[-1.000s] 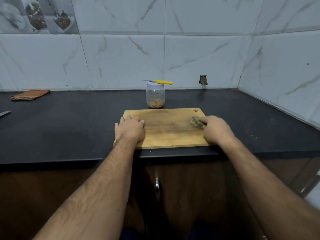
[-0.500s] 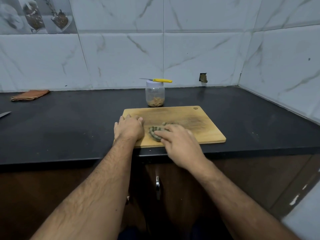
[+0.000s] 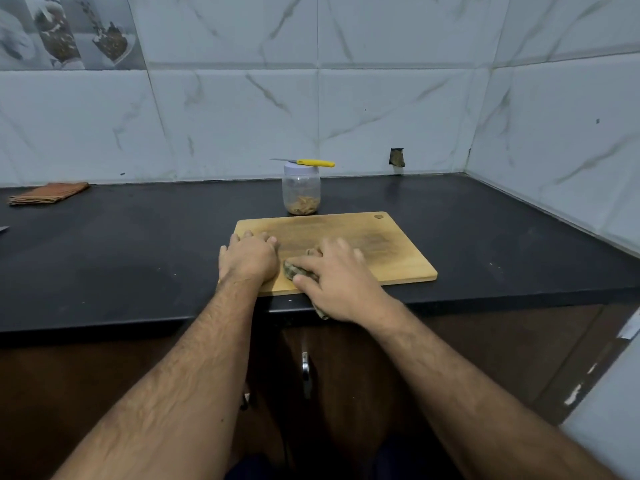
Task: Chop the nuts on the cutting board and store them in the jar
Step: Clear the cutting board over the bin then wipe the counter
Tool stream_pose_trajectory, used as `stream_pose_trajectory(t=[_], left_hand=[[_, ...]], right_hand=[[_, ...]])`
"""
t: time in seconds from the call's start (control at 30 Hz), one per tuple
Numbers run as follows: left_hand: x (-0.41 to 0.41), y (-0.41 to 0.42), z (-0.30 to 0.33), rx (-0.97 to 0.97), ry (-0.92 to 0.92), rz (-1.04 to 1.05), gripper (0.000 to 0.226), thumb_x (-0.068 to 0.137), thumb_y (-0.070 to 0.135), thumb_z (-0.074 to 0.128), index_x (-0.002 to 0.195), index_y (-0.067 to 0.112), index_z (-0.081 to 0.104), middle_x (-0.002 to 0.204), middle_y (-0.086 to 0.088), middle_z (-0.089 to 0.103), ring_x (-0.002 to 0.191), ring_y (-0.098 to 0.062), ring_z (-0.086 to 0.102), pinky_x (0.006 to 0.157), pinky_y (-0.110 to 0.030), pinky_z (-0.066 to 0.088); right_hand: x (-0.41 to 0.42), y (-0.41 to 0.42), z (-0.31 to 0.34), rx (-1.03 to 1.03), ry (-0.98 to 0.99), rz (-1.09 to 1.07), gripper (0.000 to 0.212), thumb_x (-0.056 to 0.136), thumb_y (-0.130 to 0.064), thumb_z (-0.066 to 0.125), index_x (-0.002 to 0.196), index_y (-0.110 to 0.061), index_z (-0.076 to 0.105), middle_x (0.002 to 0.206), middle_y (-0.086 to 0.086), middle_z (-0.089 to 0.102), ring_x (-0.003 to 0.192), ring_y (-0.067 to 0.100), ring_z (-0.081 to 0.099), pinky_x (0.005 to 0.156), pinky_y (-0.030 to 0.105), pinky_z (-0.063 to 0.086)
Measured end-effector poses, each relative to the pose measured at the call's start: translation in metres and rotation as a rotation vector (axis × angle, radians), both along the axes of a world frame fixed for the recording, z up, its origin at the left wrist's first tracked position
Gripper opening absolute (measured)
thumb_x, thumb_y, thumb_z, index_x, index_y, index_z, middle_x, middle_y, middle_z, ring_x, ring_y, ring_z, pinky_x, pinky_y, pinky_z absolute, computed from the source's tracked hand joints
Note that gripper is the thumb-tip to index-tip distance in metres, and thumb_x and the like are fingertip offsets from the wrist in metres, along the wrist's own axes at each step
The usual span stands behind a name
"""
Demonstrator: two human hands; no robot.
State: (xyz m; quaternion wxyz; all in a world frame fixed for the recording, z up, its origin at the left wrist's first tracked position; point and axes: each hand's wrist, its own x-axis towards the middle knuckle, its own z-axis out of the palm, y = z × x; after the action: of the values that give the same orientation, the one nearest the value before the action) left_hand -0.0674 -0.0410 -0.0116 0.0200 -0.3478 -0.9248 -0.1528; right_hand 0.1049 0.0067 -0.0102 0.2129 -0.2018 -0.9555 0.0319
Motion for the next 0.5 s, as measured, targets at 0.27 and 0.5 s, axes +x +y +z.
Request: stream_pose_trajectory(t=[0.27, 0.5], left_hand=[[0.001, -0.001, 0.000, -0.011, -0.012, -0.034, 0.047, 0.106, 0.040, 0.020, 0.144, 0.026, 0.044, 0.153, -0.005, 0.038, 0.145, -0.028, 0.025, 0.117, -0.050, 0.020], [0.003, -0.002, -0.002, -0.032, -0.020, -0.029, 0.049, 0.106, 0.042, 0.020, 0.145, 0.025, 0.044, 0.154, -0.005, 0.036, 0.146, -0.030, 0.022, 0.118, -0.050, 0.020]], right_hand=[[0.054, 0.071, 0.011, -0.242, -0.010, -0.131, 0.036, 0.103, -0.025, 0.049, 0.137, -0.021, 0.059, 0.146, -0.002, 0.052, 0.137, 0.018, 0.042, 0.113, 0.029, 0.025], [0.035, 0.120, 0.019, -0.319, -0.108, -0.443, 0.035, 0.104, -0.025, 0.041, 0.134, -0.020, 0.059, 0.127, 0.007, 0.063, 0.113, 0.026, 0.056, 0.092, 0.037, 0.047]])
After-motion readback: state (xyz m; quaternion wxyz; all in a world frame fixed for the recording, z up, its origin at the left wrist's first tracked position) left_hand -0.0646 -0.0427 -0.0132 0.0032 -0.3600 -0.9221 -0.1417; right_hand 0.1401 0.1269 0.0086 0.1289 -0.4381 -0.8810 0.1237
